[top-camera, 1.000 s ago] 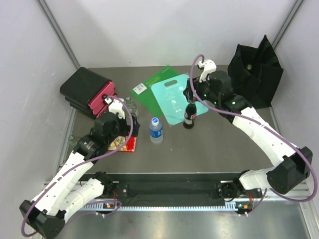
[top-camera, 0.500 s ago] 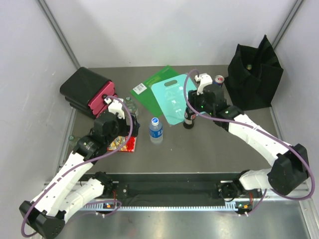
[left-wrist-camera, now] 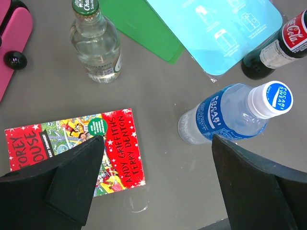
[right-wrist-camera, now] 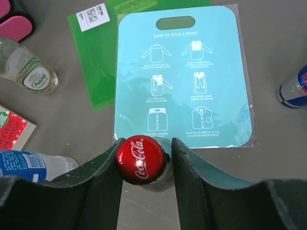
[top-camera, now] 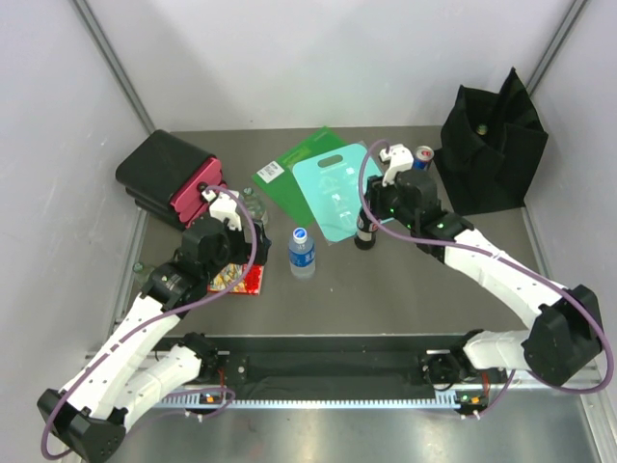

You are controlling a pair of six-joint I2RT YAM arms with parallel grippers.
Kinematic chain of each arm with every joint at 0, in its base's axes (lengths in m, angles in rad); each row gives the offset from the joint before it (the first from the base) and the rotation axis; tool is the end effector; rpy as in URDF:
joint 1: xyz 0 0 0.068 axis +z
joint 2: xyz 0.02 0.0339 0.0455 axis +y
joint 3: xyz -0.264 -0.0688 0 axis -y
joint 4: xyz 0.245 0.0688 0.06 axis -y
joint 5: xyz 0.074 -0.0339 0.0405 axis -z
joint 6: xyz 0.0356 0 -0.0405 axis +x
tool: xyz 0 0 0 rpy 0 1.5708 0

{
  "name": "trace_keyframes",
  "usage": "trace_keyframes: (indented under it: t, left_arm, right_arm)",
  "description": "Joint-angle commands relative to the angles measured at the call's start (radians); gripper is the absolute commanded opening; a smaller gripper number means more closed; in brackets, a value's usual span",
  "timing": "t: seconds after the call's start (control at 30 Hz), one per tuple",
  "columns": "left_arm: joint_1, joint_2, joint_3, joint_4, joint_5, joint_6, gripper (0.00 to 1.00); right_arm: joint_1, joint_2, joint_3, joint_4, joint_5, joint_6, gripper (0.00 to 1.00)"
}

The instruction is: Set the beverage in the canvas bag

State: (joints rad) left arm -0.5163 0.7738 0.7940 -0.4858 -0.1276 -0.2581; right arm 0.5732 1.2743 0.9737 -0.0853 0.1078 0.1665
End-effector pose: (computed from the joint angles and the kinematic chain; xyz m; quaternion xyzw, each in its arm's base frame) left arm 0.1523 -0.0813 0.3139 0.0762 0.8467 -0.1475 0.5055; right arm 0.2508 0.1573 0.3096 -0.1378 0.8174 0.1599 0.5360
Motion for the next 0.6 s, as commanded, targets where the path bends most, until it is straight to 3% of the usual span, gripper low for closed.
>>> trace_keyframes:
  t: [0.0, 0.23, 0.57]
  left_arm:
    - [-0.002, -0.018, 0.002, 0.049, 0.008, 0.014, 0.98]
    - [-0.002, -0.021, 0.002, 0.047, 0.008, 0.014, 0.98]
    - [-0.002, -0.016, 0.004, 0.044, 0.016, 0.014, 0.98]
  right_arm:
    - [0.014, -0.015, 0.003, 0.078, 0.016, -0.013, 0.4]
    - [0.016, -0.036, 0.037, 0.049, 0.039, -0.044, 0.0]
    - [0.014, -0.041, 0.242, -0.186, 0.072, -0.036, 0.0]
